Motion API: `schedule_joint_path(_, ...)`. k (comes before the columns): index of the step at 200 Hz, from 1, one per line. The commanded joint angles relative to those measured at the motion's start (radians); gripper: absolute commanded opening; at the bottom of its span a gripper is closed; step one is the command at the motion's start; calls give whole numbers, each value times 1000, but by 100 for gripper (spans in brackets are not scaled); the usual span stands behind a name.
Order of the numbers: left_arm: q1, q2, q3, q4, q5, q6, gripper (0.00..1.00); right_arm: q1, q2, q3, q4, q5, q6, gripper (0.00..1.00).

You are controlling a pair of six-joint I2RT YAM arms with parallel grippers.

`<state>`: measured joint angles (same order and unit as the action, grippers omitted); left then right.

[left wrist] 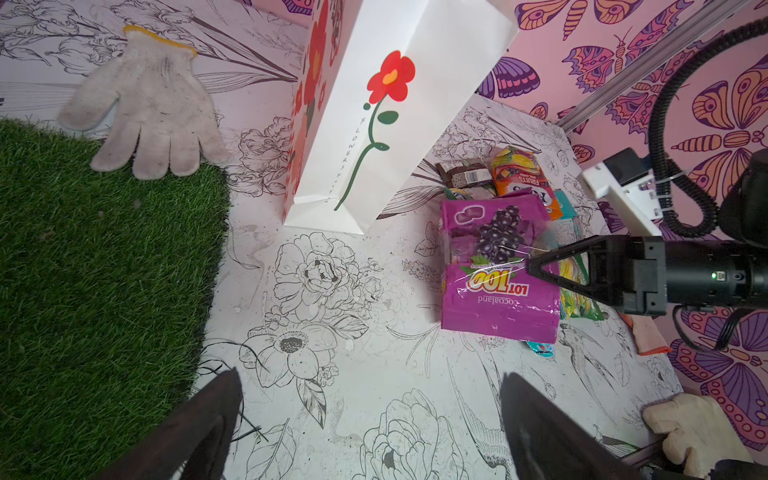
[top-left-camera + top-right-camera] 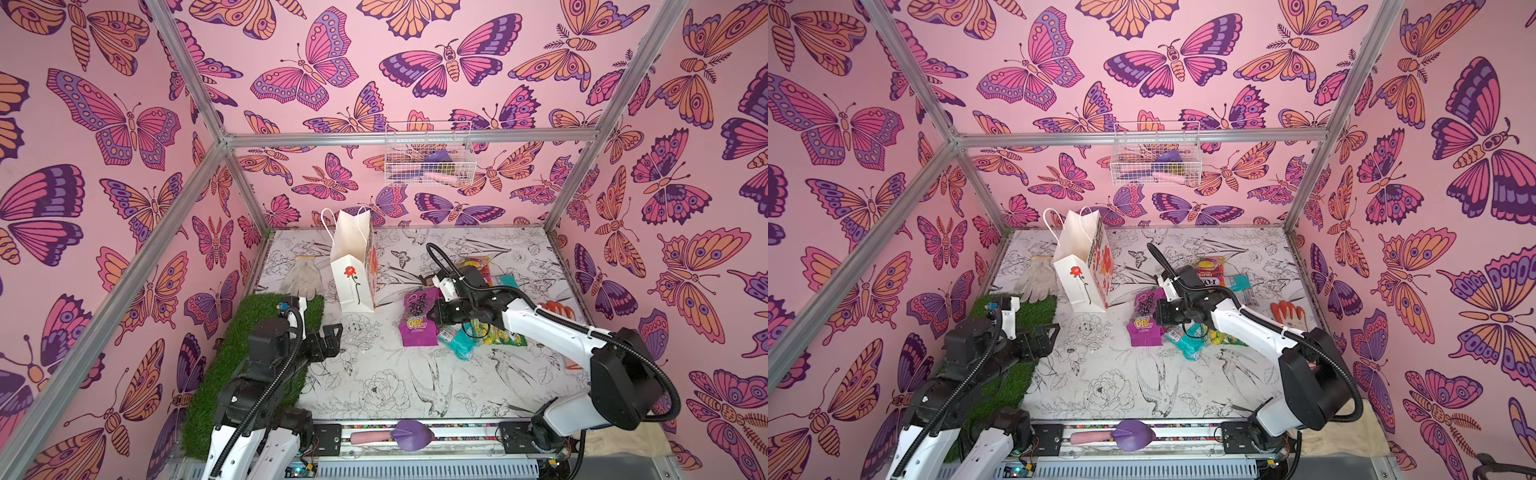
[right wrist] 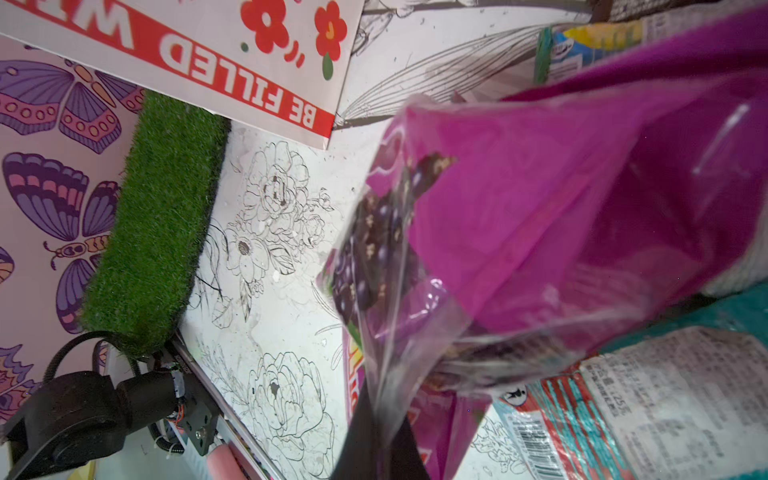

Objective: Place the snacks into the paper bag
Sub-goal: 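Lift the purple grape bag with the right gripper off the pile, then carry the purple bag with the right gripper above the white paper bag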

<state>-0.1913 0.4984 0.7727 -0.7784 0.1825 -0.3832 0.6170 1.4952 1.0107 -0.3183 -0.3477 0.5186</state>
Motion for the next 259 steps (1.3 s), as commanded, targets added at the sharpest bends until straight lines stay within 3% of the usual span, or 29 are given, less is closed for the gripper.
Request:
schedule_joint_path(1, -6, -12, -15, 14, -17, -3, 99, 5, -48, 95, 24, -15, -4, 0)
schedule_joint_path(153, -6, -30, -15, 14, -23, -4, 99, 52, -72, 520, -191, 94, -180, 0)
schedule_joint_path(259, -5, -25, -16, 12, -23, -5, 99, 191, 122, 1053, -350, 236, -376, 0)
